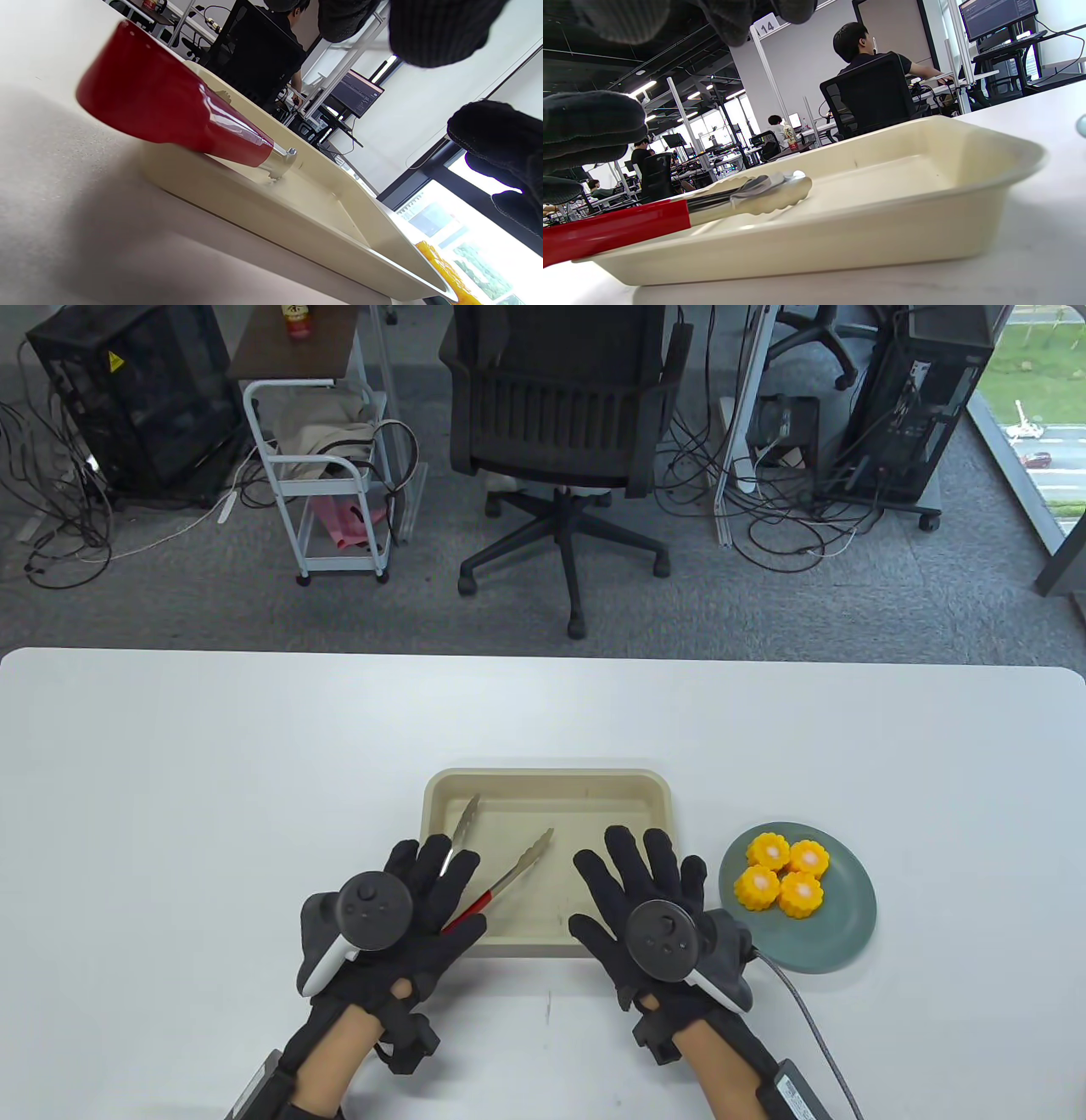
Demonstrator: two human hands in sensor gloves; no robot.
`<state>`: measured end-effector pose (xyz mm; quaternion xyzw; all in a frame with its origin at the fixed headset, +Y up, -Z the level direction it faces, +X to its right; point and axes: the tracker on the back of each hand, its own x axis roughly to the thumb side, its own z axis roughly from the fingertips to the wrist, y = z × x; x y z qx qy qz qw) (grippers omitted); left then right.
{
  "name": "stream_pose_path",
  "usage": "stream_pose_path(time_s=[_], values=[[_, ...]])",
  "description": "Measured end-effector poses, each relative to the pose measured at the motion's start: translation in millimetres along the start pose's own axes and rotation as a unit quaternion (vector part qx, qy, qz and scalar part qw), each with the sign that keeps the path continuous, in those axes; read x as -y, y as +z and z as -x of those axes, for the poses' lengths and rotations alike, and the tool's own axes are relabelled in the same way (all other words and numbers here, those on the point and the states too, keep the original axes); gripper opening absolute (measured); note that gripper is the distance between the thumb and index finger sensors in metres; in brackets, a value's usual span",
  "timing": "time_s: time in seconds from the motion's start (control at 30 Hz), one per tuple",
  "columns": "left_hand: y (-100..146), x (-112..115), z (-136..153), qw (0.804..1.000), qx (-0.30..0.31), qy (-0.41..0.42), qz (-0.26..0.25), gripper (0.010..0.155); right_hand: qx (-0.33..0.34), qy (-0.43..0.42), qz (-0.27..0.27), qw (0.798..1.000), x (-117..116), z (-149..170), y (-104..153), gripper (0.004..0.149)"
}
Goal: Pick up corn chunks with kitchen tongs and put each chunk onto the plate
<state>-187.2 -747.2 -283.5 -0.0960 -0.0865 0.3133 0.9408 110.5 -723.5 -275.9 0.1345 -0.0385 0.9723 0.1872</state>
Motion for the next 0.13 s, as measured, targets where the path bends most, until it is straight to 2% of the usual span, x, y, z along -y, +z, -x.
stream_pose_path(time_s=[0.13], values=[[0.1,2.4,-0.5,1.000,0.000,0.001,0.006,0.074,-0.001,0.005,-0.003,1.000,0.3,-0.1,0.3,0.068]])
